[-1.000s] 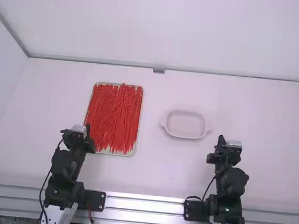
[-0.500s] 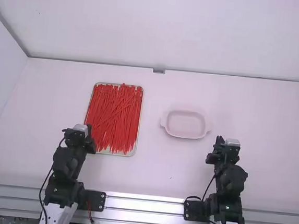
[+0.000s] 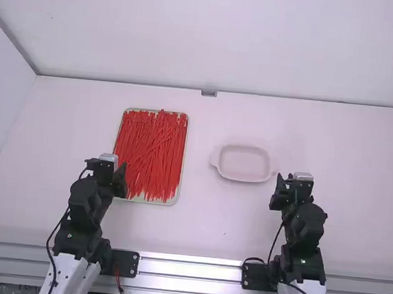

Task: Fasten the cable tie

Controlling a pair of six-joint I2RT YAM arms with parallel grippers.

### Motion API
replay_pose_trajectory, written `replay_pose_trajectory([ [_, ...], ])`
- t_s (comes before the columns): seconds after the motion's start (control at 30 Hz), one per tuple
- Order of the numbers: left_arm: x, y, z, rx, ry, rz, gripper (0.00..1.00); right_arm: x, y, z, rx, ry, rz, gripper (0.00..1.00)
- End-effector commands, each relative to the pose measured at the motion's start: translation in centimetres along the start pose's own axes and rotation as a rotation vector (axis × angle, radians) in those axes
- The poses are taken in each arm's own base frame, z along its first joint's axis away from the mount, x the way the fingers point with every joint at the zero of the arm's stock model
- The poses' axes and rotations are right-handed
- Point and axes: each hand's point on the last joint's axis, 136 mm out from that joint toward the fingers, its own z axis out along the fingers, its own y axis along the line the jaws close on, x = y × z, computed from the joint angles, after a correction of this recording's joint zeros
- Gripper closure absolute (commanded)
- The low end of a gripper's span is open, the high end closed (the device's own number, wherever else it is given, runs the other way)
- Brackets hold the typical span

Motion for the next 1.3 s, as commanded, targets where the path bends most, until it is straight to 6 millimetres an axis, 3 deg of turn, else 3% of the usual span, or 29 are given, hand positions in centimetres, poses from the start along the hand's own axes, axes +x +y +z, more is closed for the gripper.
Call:
replay_pose_trajectory([
  [0.0,-1.3,-0.4,0.1,0.021,0.009,-0.014,0.65,-2.0,0.4,0.1,-0.020,-0.014,-0.008,0.65],
  [0.43,-1.6,-1.1,2.5,0.064,0.192,-0.044,0.39,-3.0,2.2,3.1,-0.099,0.099,-0.015,0.39],
  [0.77,-1.4,-2.1,4.7,0.124,0.319,-0.071,0.21,-2.2,3.7,5.6,-0.166,0.216,-0.017,0.22],
  [1.13,-0.5,-2.0,6.5,0.120,0.442,-0.092,0.07,-1.9,5.6,7.7,-0.252,0.284,-0.014,0.07],
  [1.27,-1.0,-2.1,6.5,0.124,0.487,-0.100,0.04,-1.8,6.5,8.2,-0.294,0.299,-0.010,0.04],
])
